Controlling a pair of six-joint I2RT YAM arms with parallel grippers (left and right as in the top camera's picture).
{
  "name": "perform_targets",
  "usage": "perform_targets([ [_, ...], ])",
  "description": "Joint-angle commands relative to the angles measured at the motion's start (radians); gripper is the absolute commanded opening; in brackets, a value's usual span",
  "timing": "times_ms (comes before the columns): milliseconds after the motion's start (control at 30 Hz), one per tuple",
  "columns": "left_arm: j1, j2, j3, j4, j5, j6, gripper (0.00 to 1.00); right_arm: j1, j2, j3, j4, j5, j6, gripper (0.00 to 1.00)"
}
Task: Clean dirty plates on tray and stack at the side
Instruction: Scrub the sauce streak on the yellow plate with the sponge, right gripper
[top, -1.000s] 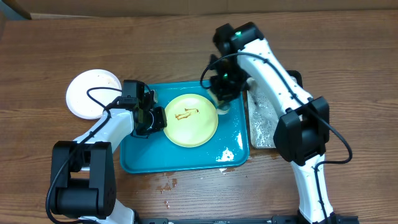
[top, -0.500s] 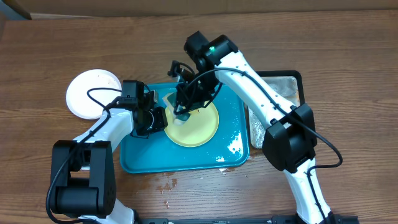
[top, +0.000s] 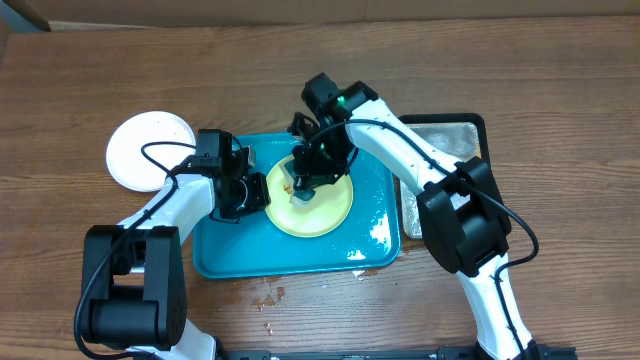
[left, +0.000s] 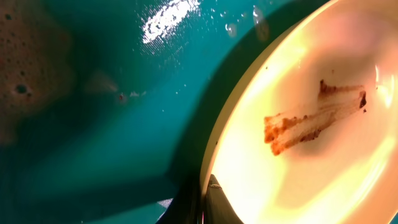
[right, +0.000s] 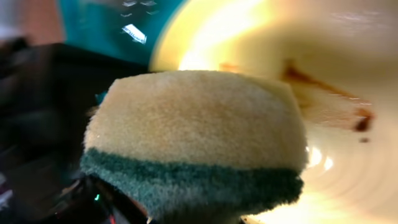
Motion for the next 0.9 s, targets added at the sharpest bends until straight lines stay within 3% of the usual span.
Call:
perform_targets([
  [0,-0.001,0.062,-0.041,-0.034,-0.066,0.02,0.04,-0.004,0.001,-0.055,0.052,0.092,0.122,0.04],
  [400,-0.002,0.062,-0.041,-0.043,-0.055,0.02,0.04,0.038,0.001,-0.105,0.221,0.064,0.192,0.04],
  [867,-0.052,0.062,-0.04,-0.042,-0.057,0.02,0.04,0.069,0.002,-0.168,0.259,0.136,0.239,0.04],
])
